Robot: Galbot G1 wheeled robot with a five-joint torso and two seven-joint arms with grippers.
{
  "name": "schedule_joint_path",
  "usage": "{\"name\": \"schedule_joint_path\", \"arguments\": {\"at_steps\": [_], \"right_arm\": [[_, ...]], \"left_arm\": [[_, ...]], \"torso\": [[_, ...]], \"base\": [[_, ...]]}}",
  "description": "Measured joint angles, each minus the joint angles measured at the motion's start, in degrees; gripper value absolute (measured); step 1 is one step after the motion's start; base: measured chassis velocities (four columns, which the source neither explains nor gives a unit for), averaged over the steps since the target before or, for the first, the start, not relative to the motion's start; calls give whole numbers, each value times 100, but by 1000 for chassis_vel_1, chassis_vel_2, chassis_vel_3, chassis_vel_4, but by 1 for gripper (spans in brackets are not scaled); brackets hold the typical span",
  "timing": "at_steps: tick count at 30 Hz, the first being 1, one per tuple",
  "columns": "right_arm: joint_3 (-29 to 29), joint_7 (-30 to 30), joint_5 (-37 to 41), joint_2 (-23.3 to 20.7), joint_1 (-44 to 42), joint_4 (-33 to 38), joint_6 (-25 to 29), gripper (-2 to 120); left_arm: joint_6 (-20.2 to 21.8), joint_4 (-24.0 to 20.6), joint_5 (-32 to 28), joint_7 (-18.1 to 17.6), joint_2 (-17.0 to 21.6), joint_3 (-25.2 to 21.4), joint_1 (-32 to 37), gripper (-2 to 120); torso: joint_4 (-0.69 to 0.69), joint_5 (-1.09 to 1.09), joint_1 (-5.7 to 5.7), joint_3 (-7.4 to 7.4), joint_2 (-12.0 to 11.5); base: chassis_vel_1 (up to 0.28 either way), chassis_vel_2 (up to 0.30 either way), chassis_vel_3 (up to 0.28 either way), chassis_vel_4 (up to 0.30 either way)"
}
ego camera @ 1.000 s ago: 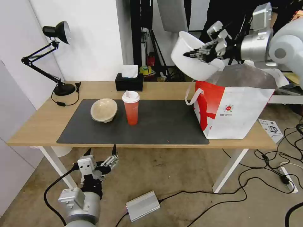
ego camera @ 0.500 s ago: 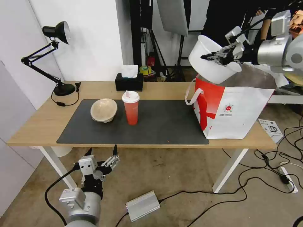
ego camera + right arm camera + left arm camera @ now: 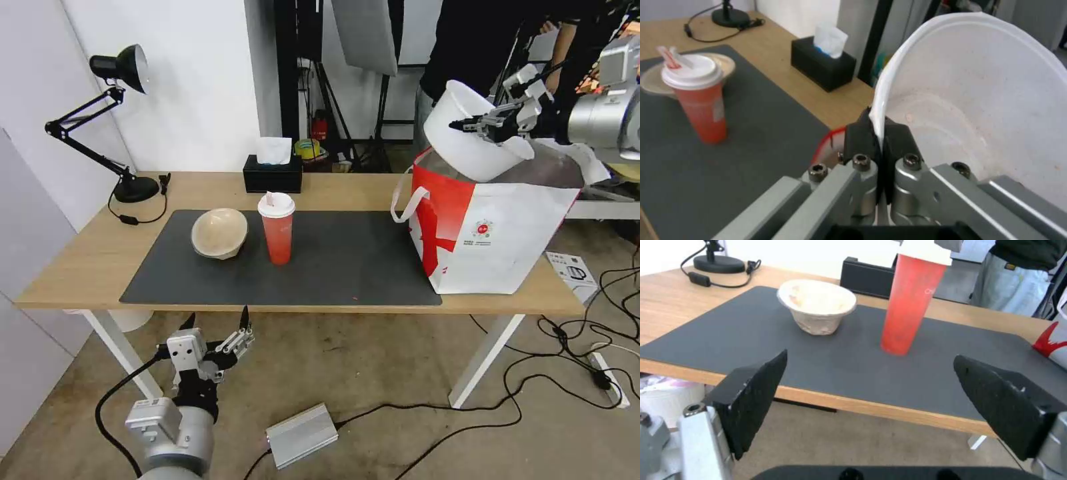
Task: Pick up the trash from the table and place it into the takeout bag.
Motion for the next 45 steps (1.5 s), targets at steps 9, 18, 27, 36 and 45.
{"name": "schedule_joint_path", "arguments": {"at_steps": [9,18,27,36,45], "right_arm": [[640,12,-85,-23,-892,-92,9,0],[792,242,225,9,-1067,-67,5,0],[1036,940,1251,211,-1321,-42,-206,0],[1180,1483,2177,307,-1320,-64,-386,0],[1269,1888,2534,362,-1376,-38,-552,0]], "left_arm": [[0,-2,4,-4,12,-4,10,100],[0,3,10,-5,-2,9,13,100],[0,12,7,-10,-7,9,15,100],[0,33,8,-13,-17,31,10,100],[0,48,16,-15,-35,39,9,100]], "torso": [[-1,1,0,0,0],[0,0,0,0,0],[0,0,0,0,0],[0,-1,0,0,0],[0,-1,0,0,0]], "base": [[0,0,0,0],[0,0,0,0],[0,0,0,0],[0,0,0,0],[0,0,0,0]]}}
